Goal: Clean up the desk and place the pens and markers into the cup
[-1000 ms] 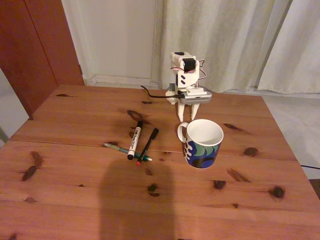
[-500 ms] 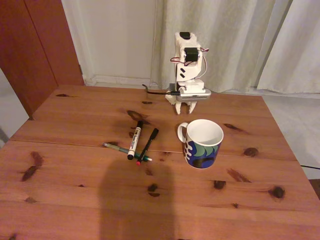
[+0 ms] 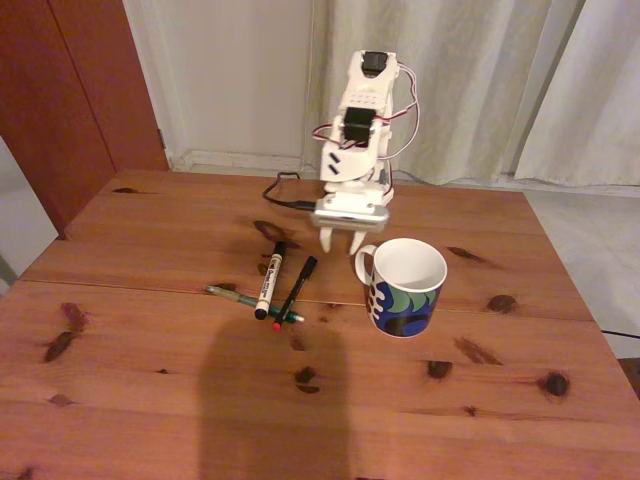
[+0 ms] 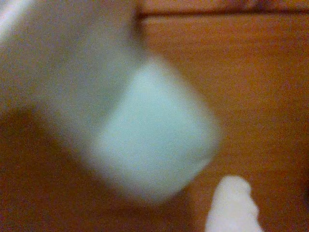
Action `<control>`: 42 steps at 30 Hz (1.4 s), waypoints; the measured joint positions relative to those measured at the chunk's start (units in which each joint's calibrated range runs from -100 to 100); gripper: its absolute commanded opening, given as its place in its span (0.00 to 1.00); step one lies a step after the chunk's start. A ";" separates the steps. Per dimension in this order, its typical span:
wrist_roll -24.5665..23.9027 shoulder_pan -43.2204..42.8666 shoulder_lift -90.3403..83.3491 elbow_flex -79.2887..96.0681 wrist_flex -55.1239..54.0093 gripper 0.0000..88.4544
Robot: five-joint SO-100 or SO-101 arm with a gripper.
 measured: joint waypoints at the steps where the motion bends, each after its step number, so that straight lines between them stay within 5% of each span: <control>1: 0.20 0.51 2.37 -2.04 0.00 0.18; 18: 2.34 6.31 25.51 -21.06 0.00 0.18; 42: 5.57 8.51 31.61 -22.51 -0.08 0.18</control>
